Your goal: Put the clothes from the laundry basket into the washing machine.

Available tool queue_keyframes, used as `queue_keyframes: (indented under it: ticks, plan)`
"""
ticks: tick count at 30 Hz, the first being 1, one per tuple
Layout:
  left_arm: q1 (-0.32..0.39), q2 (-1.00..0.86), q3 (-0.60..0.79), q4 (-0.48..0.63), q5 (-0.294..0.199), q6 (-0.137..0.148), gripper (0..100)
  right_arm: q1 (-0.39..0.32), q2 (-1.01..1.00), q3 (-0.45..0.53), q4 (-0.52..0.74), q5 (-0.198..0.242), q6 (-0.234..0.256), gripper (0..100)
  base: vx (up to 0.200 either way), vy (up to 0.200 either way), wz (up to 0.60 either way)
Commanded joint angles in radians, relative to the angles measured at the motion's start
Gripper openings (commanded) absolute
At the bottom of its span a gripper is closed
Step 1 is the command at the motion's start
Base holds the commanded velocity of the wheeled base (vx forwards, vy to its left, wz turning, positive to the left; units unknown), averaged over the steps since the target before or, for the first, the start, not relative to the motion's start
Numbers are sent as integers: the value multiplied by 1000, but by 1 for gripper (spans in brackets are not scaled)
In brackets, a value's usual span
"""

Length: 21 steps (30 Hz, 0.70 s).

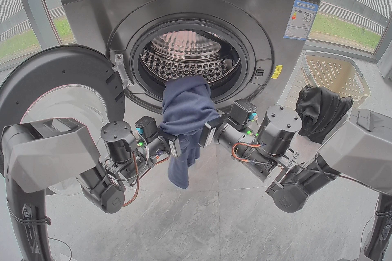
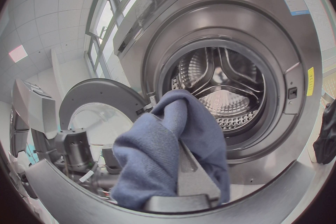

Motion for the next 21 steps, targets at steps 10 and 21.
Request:
queue_keyframes:
  ticks: [10, 21]
  plan:
    - [18, -312, 233, -1, -14, -85, 0, -17, 20, 28, -9, -11, 2, 0, 0, 0, 0]
    - [12, -324, 237, -3, -13, -78, 0, 3, 24, 62, -25, 21, -7, 100, 0, 0, 0]
